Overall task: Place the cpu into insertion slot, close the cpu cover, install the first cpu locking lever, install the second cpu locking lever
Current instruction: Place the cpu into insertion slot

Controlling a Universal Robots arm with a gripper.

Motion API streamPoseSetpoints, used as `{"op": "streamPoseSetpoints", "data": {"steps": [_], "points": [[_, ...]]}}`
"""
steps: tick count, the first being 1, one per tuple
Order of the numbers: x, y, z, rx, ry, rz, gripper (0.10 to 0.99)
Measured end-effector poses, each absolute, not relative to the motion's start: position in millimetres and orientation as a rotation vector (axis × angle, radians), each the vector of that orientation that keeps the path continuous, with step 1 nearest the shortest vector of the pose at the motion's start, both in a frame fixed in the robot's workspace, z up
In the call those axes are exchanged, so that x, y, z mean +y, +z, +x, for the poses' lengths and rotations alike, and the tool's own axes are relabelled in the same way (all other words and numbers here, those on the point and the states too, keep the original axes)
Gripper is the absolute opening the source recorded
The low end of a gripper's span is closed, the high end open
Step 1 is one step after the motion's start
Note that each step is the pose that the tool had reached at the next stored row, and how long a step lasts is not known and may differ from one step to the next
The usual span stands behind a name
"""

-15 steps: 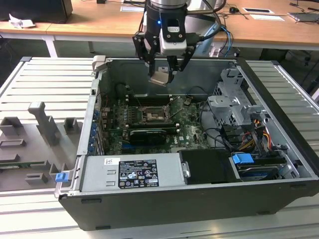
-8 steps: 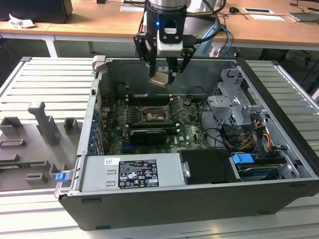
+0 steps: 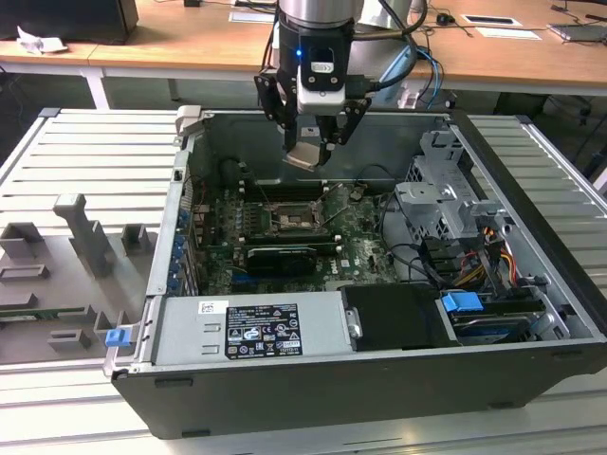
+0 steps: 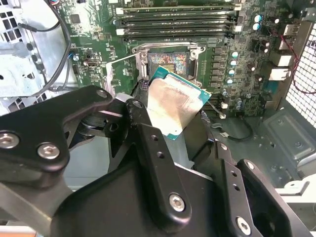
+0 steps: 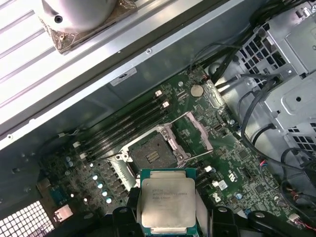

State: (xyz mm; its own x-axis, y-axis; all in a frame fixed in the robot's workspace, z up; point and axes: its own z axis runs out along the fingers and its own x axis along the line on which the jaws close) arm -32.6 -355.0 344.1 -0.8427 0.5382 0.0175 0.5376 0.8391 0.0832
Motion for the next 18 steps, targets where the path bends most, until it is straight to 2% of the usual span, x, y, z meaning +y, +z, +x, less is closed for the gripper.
{"op": "streamPoseSetpoints", "data": {"steps": [18], "points": [[-355,331,-33,2.888,0.13,1.188,0.529]]}}
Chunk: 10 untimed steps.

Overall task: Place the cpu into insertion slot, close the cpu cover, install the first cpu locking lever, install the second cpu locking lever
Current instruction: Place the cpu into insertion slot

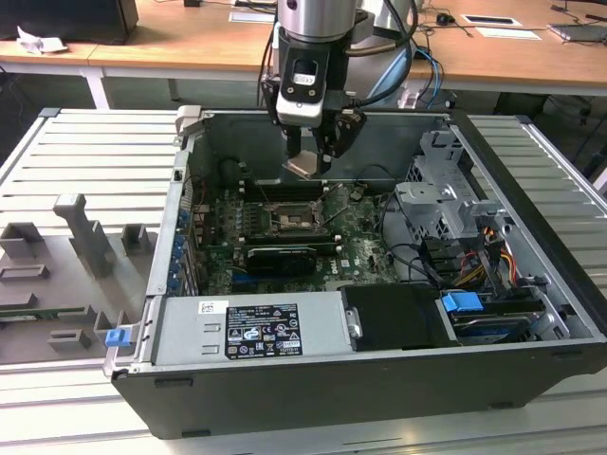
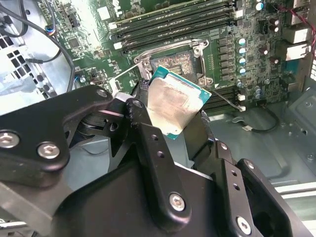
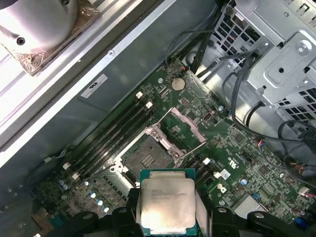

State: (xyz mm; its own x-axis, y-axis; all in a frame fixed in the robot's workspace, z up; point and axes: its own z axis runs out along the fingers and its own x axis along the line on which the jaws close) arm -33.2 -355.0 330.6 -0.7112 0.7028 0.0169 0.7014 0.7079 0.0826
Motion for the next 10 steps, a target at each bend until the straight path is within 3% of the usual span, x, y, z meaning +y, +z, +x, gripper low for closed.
{"op": "streamPoseSetpoints", "data": {"steps": [10], "points": [[-354.9,325.8,-33.3,2.874,0.129,1.221,0.529]]}}
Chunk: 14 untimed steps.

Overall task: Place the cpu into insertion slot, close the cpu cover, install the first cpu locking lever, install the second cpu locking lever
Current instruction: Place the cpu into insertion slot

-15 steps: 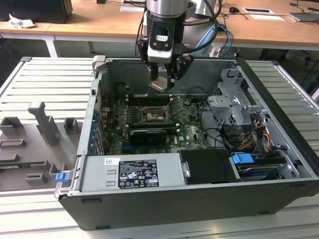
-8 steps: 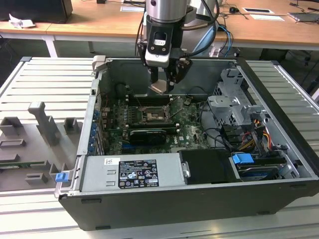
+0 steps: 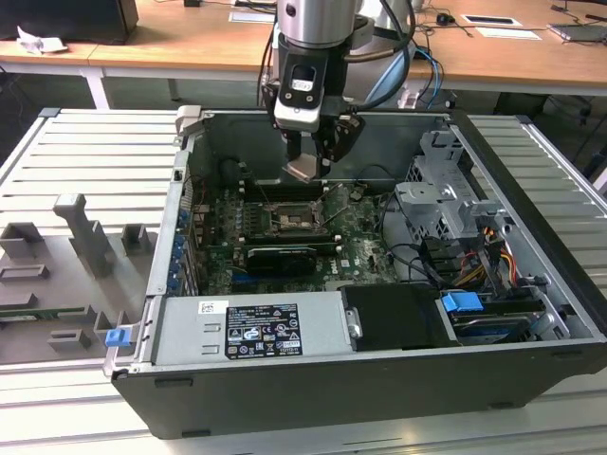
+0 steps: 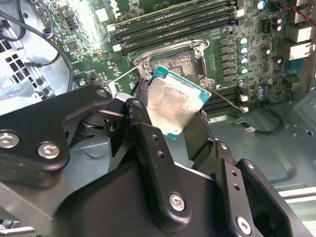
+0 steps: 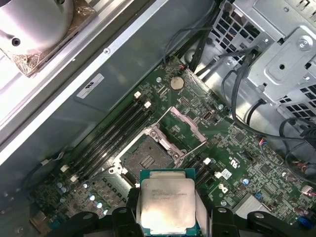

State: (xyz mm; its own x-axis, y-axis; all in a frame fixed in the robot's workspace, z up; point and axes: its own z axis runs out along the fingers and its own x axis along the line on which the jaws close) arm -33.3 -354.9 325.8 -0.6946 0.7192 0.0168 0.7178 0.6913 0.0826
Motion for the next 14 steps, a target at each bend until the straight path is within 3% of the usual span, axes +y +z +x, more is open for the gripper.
{"op": "streamPoseSetpoints", "data": {"steps": [14], "points": [[-354.9,322.2,-33.3,2.798,0.127,1.375,0.529]]}}
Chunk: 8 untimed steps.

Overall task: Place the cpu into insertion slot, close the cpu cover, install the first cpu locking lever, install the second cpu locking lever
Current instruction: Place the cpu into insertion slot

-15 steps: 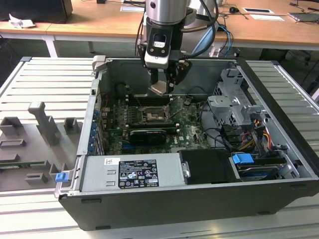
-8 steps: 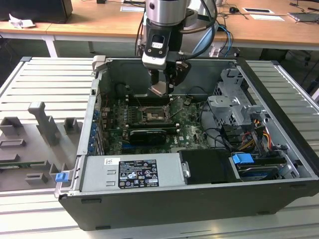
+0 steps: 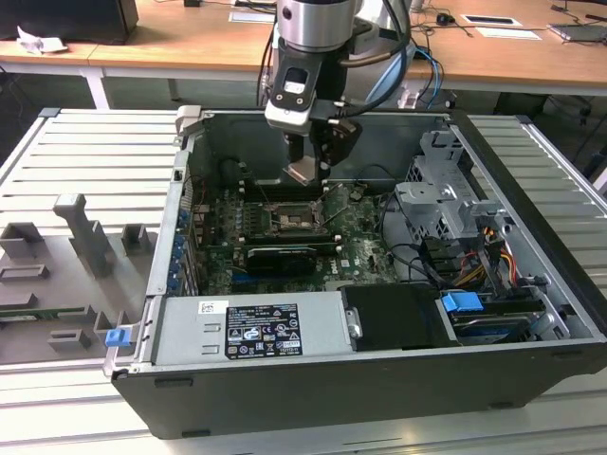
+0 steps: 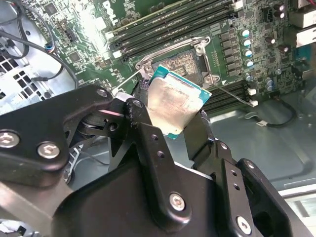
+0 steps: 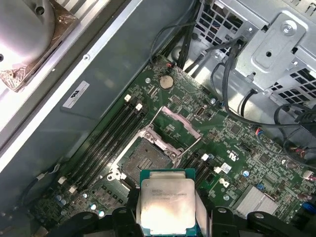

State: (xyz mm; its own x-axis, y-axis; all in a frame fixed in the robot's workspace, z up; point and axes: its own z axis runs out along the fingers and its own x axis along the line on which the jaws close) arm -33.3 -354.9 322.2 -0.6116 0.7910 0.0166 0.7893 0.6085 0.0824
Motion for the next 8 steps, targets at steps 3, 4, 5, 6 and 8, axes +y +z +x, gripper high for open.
{"op": "streamPoseSetpoints", "data": {"steps": [3,4,5,6,8], "points": [[-354.9,321.5,-33.3,2.783,0.126,1.403,0.529],[-354.9,321.4,-33.3,2.778,0.125,1.412,0.529],[-354.9,321.3,-33.3,2.773,0.124,1.42,0.529],[-354.9,321.0,-33.3,2.766,0.123,1.433,0.529],[-354.9,320.8,-33.3,2.755,0.122,1.452,0.529]]}}
